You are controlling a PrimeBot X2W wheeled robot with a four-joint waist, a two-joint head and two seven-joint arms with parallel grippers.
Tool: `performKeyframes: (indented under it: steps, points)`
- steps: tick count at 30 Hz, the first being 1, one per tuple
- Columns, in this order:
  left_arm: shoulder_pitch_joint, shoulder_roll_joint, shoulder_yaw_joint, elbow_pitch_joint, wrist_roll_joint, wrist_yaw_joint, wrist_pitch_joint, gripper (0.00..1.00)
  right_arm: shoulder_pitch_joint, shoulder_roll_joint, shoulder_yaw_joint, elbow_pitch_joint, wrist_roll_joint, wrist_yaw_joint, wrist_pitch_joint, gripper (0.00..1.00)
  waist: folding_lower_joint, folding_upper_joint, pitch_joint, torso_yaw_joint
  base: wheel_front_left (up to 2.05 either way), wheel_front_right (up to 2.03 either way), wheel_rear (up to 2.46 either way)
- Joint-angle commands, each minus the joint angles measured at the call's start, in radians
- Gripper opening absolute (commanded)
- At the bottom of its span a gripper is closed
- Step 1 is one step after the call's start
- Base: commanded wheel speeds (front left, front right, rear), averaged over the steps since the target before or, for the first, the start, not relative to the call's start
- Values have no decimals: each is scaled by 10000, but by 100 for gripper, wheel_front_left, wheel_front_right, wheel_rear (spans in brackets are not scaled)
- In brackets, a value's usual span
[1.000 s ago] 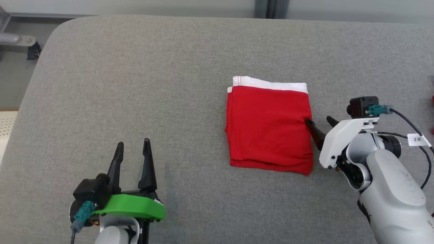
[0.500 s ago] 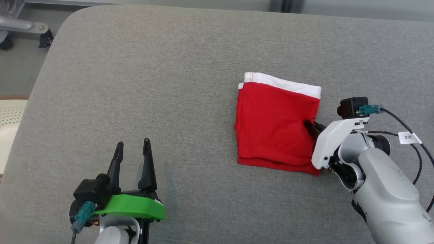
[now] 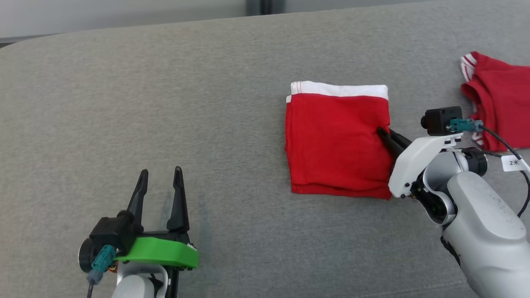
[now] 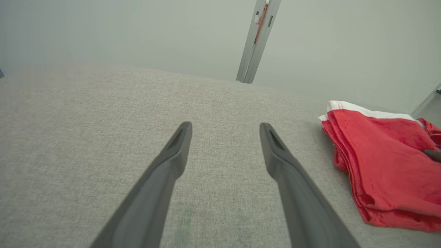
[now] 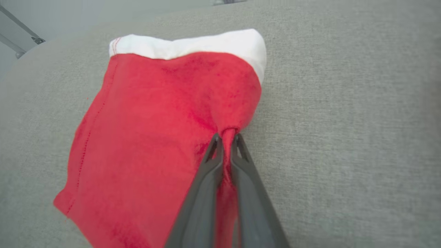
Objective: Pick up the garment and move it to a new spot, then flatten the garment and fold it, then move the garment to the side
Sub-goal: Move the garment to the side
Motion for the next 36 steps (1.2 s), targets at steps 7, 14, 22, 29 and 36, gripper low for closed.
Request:
performKeyframes:
  steps: [7, 14, 22, 29, 36]
  points:
    - [-514, 255, -72, 71, 385, -165, -3, 100, 177, -141, -422, -507, -53, -7, -315, 0, 0, 0, 767, -2997, 0, 0, 0]
    - [-713, 426, -179, 51, 477, -201, 42, 100, 150, 82, -605, -624, -187, -7, -540, 0, 0, 0, 1016, -3339, 0, 0, 0]
    - [-795, 481, -235, -138, 477, -107, 97, 100, -483, -47, -929, -424, -555, -7, -662, 0, 0, 0, 1171, -2835, 0, 0, 0]
    - [-823, 402, -291, -224, 381, -42, 66, 100, -1526, -1080, -1160, -443, -1157, -7, -74, 0, 0, 0, 1318, -2178, 0, 0, 0]
    - [-824, 297, -449, -232, 347, -46, 16, 100, -2236, -2677, -1564, -655, -1766, -7, 1244, 0, 0, 0, 1514, -1529, 0, 0, 0]
